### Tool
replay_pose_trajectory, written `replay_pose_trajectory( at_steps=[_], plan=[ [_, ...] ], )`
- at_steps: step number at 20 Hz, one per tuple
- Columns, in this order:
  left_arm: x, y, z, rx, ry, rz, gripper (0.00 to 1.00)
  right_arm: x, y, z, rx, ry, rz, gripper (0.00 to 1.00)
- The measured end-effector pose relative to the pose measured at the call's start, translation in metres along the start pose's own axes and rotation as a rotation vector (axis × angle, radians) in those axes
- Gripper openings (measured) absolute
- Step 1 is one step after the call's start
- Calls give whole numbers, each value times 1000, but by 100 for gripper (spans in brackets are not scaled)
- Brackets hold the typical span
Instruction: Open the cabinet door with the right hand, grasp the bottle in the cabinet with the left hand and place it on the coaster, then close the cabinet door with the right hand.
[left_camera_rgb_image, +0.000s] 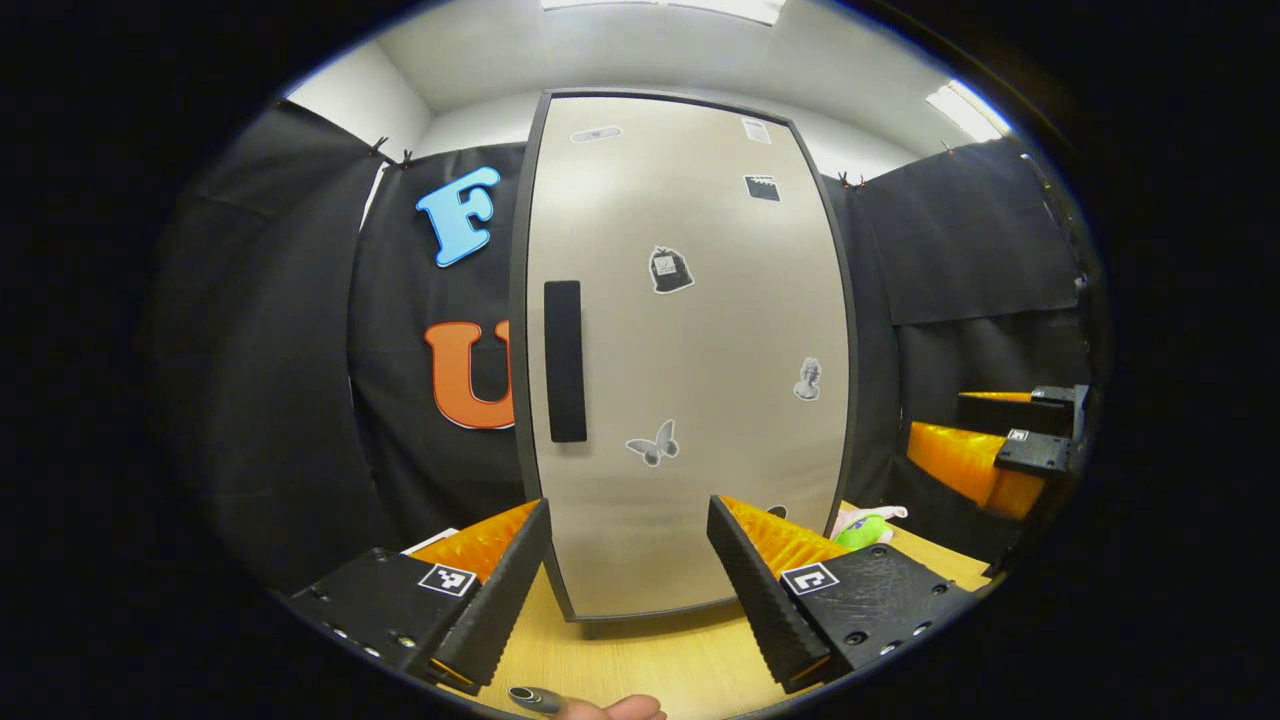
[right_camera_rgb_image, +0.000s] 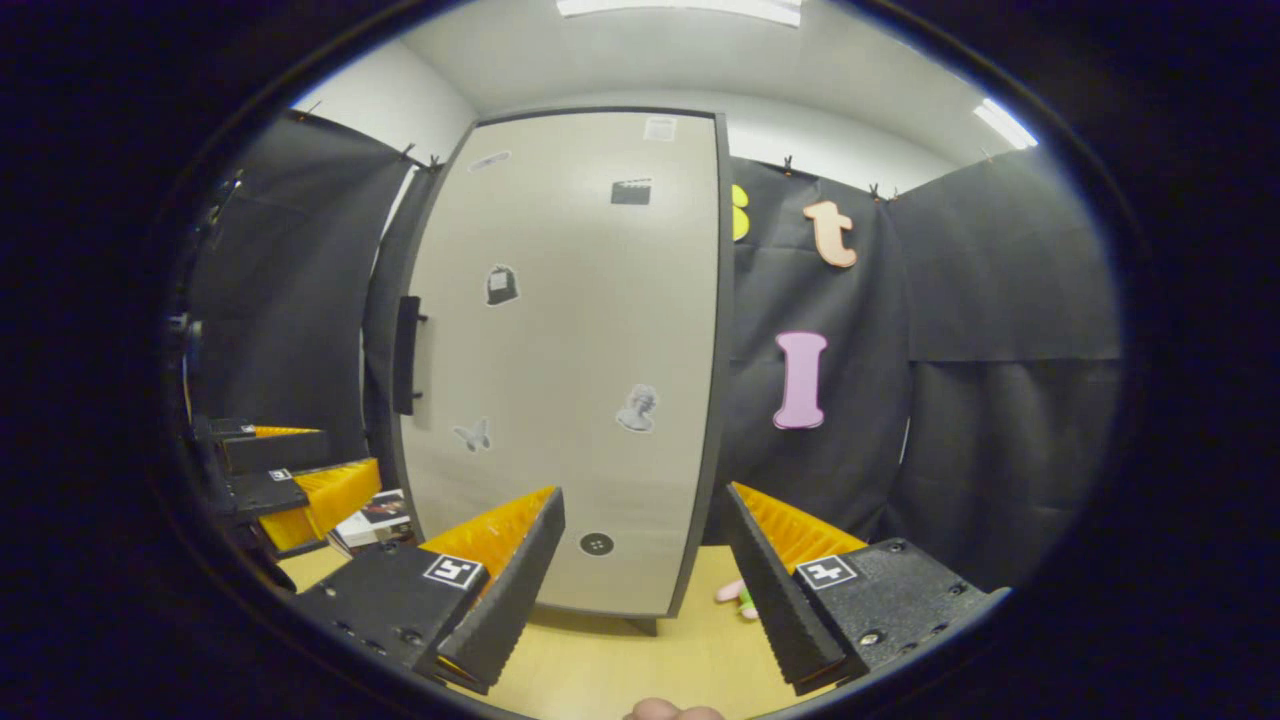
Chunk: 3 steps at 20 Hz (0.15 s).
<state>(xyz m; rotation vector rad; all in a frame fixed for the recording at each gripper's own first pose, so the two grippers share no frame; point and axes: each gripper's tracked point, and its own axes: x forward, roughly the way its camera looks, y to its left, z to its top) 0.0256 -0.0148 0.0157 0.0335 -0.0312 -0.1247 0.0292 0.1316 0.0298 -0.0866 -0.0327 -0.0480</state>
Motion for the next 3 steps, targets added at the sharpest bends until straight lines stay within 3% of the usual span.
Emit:
replay_pose_trajectory(
  at_steps=[3],
  plan=[
    [-7,-18,4,-116,11,-49,95,-5,19,-2,42,33,51,99]
  ],
)
